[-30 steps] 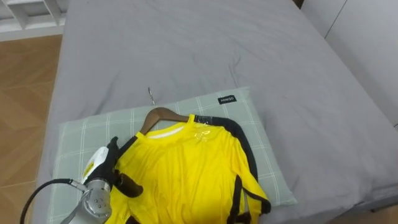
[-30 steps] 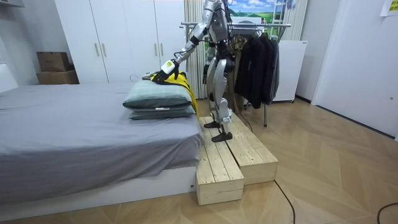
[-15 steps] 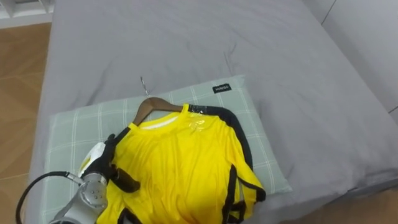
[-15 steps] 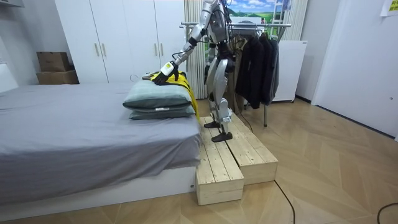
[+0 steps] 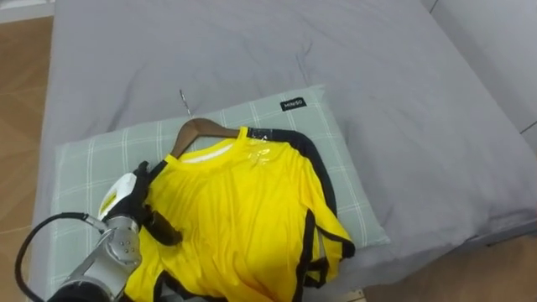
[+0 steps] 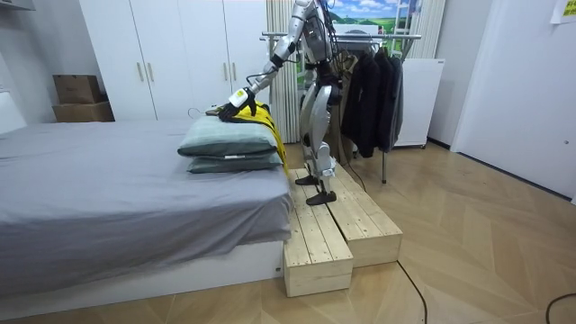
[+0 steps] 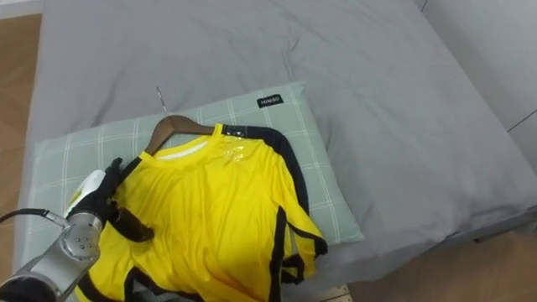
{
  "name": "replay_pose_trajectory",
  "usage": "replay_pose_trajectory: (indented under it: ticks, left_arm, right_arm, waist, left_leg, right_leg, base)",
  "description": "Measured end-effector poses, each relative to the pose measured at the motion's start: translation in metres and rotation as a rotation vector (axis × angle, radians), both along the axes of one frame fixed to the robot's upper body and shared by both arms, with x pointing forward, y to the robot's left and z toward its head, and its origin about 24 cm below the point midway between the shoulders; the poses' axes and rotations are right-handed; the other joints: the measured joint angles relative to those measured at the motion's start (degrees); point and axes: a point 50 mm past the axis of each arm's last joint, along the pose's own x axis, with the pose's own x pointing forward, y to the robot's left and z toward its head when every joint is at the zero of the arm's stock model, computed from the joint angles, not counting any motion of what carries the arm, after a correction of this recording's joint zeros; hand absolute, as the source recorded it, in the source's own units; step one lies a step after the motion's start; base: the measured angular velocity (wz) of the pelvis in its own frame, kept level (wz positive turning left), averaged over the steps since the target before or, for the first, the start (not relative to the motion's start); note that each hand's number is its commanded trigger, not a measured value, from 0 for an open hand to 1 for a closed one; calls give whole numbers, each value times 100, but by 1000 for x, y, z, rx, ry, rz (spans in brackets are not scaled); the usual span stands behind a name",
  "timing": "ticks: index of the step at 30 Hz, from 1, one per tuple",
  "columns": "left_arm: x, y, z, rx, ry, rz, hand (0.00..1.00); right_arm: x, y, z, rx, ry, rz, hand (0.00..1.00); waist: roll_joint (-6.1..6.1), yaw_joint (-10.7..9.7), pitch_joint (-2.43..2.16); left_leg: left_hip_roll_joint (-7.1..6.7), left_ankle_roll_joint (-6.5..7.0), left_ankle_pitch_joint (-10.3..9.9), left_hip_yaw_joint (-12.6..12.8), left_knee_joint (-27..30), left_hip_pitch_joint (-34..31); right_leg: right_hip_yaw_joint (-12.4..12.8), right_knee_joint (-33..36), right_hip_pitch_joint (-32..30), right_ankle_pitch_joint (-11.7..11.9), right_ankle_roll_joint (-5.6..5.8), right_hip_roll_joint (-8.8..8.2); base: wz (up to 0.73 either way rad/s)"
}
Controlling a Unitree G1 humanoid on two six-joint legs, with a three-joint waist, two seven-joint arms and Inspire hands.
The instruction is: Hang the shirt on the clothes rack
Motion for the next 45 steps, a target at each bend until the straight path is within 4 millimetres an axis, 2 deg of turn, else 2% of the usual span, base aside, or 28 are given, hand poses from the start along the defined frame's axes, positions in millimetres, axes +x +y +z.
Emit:
replay_pose_trajectory:
  ticks: [5,10,14,34,45]
  left_arm:
    - [6,2,12,57,-61,-2,0]
    - [7,4,14,67,-83,10,0]
    - [7,7,15,76,-93,19,0]
    - [8,18,22,104,-106,38,0]
    - [6,22,17,86,2,10,0]
  right_arm:
    - [-5,-2,-1,2,13,2,0]
    - [-6,-3,-1,-3,16,4,0]
    - [-6,-3,-1,-3,17,6,0]
    - [-7,-7,0,-32,35,55,0]
    - [-10,-14,0,-63,76,83,0]
  waist:
    - [-14,-19,5]
    - [-30,-47,15]
    - [-73,-49,40]
    - [-86,-129,36]
    - [-109,-253,33]
  left_leg:
    - [1,0,0,50,29,-67]
    - [4,0,0,57,44,-69]
    - [8,1,-1,64,79,-85]
    - [33,5,0,127,309,-366]
    - [40,38,15,280,394,-351]
  right_leg:
    - [49,79,-108,0,0,-3]
    - [55,85,-110,0,0,-1]
    - [66,98,-121,1,-2,-2]
    - [149,347,-452,15,-27,-3]
    - [269,561,-547,-8,-32,-17]
  base:
    - [-4]
    - [0]
    - [0]
    - [-1]
    - [-4]
